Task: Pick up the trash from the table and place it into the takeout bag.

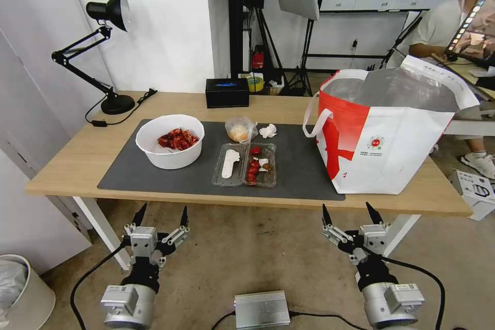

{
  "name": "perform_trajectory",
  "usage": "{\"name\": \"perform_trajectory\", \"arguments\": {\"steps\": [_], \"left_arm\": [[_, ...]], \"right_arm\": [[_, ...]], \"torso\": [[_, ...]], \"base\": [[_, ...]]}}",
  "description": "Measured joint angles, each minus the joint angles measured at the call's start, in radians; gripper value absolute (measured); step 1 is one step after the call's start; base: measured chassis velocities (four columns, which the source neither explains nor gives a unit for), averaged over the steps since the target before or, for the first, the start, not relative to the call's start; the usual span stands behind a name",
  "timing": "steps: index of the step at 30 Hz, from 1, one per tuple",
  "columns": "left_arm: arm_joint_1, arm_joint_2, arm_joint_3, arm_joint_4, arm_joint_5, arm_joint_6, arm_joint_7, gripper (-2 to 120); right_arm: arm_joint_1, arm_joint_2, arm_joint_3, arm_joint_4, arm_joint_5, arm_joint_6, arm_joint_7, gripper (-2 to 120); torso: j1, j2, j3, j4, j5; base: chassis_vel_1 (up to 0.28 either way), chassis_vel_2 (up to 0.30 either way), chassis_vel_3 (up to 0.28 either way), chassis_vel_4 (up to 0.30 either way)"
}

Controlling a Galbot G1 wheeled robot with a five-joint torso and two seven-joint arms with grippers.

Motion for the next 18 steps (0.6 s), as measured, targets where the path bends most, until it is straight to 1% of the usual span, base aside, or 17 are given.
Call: {"name": "perform_trajectory", "arguments": {"steps": [18], "left_arm": [[0.0, 0.0, 0.0, 0.0, 0.0, 0.0, 0.0, 100]], "right_arm": [[0.0, 0.0, 0.0, 0.0, 0.0, 0.0, 0.0, 100]], "torso": [[0.0, 0.0, 0.0, 0.0, 0.0]], "base": [[0.0, 0.0, 0.0, 0.0]]}}
